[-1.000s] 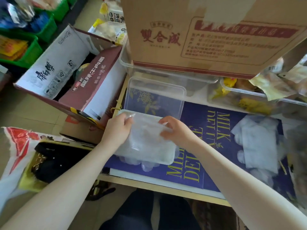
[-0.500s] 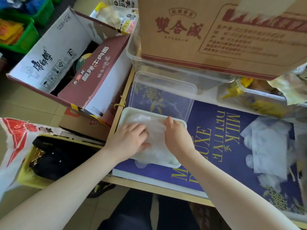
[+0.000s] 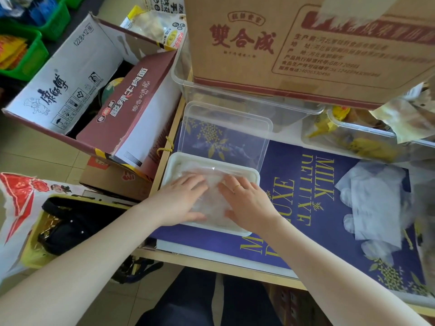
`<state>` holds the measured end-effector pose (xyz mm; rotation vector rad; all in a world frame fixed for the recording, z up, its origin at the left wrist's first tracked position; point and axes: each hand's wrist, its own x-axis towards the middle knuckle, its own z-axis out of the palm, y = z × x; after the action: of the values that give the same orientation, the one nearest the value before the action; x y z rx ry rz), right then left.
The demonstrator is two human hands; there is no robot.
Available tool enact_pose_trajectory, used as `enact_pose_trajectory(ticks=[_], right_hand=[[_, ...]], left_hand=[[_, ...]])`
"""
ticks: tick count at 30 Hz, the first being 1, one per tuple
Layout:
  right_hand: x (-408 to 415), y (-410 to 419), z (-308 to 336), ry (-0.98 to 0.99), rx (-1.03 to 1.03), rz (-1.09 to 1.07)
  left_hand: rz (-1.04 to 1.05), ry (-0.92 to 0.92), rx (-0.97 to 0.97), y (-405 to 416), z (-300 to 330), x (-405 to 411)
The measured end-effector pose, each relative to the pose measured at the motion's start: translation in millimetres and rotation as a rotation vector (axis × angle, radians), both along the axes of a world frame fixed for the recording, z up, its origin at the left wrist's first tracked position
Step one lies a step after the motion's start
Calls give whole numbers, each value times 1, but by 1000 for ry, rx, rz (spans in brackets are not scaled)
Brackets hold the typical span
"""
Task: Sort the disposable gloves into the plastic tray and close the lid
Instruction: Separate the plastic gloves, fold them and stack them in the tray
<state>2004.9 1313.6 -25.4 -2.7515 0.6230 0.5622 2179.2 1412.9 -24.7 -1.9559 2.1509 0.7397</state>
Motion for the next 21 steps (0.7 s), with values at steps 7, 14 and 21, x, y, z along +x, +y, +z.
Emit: enact_pose_trajectory(ticks=[7,14,21], right_hand=[[1,5,-4,-111,-2,-162],[-6,8,-4,41,-187,-129],[-27,4,12,202,-176,46]], left_hand=[[144,-63,13,7,1,-5],[173,-245,47,2,6,-12],[279,-294,160,-16,2,-24]])
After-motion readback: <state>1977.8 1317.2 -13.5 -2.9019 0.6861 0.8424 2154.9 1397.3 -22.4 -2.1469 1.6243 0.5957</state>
